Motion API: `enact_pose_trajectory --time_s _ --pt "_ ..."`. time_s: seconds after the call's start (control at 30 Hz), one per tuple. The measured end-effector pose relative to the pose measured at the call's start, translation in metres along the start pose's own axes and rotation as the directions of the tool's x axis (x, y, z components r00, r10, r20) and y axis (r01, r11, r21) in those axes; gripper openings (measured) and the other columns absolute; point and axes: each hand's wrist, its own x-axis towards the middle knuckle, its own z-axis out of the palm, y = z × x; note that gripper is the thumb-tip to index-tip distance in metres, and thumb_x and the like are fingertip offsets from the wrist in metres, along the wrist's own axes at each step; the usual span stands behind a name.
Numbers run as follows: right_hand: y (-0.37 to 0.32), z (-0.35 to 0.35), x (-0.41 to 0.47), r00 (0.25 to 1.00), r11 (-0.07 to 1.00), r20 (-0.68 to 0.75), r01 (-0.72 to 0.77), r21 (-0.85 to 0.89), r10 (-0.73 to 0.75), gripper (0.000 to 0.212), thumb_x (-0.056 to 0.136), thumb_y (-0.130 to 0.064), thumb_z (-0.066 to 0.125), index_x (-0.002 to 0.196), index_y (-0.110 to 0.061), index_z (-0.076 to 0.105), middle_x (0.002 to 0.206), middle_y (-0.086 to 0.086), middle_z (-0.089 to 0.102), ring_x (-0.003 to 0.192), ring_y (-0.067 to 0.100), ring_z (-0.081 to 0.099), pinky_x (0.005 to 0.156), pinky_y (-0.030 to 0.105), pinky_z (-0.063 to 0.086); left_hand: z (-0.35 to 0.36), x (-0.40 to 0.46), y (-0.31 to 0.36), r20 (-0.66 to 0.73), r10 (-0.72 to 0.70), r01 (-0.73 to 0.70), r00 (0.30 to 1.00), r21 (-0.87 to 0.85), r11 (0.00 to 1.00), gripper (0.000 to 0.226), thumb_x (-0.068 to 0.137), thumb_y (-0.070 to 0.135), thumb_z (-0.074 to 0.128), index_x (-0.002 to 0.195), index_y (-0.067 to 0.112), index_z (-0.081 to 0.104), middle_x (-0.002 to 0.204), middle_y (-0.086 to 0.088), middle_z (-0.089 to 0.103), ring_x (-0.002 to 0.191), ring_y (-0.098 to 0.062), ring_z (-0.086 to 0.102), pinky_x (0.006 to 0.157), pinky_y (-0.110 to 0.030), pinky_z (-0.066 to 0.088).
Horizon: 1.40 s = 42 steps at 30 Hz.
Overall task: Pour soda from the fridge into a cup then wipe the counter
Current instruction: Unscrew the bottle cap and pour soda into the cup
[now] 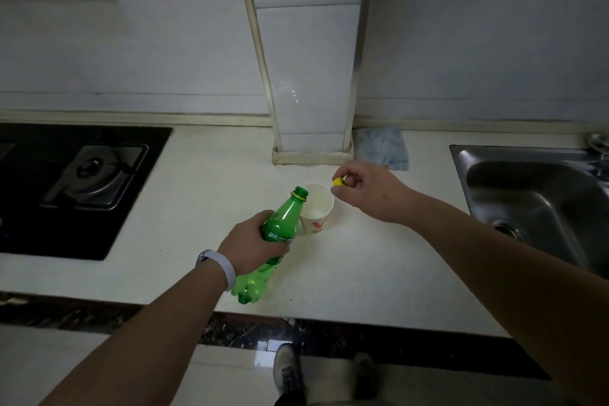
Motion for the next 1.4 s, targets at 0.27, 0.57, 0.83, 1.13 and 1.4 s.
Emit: enact_pose_trajectory --time_s 0.27,0.57,0.83,1.13,1.4 --pt "0.004 0.001 -0.002 1.0 0.999 0.023 -0.017 -0.038 0.018 0.017 0.091 -0.037 0.062 0.103 -0.025 0.061 0.079 -0.006 0.056 0.066 0.007 0.048 0.06 0.022 0.04 0.005 0.0 -0.004 -0.006 -0.055 0.055 0.998 0.041 0.998 0.061 0.067 0.045 0.079 0.123 0.037 0.057 0.101 0.012 0.069 0.09 -0.007 0.064 0.082 -0.032 0.055" --pt "0.008 -0.002 0.001 0.999 0.998 0.009 -0.036 -0.057 0.036 0.018 0.091 -0.038 0.062 0.104 -0.026 0.06 0.081 -0.005 0.056 0.068 0.007 0.049 0.063 0.024 0.044 0.007 0.001 -0.002 0.021 -0.072 0.07 0.997 0.082 0.994 0.057 0.069 0.043 0.078 0.122 0.035 0.057 0.097 0.011 0.068 0.086 -0.008 0.065 0.076 -0.03 0.056" --pt "0.011 -0.003 0.005 0.999 0.999 -0.006 -0.05 -0.021 0.05 0.012 0.09 -0.039 0.062 0.096 -0.03 0.059 0.08 0.003 0.059 0.066 0.009 0.049 0.064 0.029 0.046 0.007 0.004 0.001 0.057 -0.113 0.105 0.992 0.14 0.985 0.067 0.061 0.049 0.075 0.124 0.035 0.057 0.099 0.008 0.069 0.086 -0.012 0.066 0.08 -0.036 0.058" --pt "0.011 0.0 0.004 0.999 0.999 -0.007 -0.04 0.012 0.04 0.012 0.089 -0.039 0.063 0.095 -0.03 0.06 0.076 -0.002 0.055 0.064 0.009 0.048 0.061 0.027 0.044 0.005 0.002 0.008 0.085 -0.139 0.126 0.987 0.143 0.982 0.059 0.061 0.048 0.076 0.116 0.034 0.06 0.092 0.009 0.07 0.082 -0.011 0.067 0.079 -0.038 0.059" --pt "0.007 -0.001 0.002 0.999 0.999 -0.01 -0.036 0.026 0.036 0.01 0.09 -0.037 0.064 0.094 -0.029 0.059 0.075 -0.001 0.054 0.064 0.009 0.046 0.061 0.027 0.043 0.003 -0.001 0.012 0.089 -0.162 0.144 0.983 0.184 0.972 0.07 0.064 0.044 0.078 0.129 0.028 0.057 0.1 0.006 0.069 0.084 -0.01 0.066 0.076 -0.031 0.059"
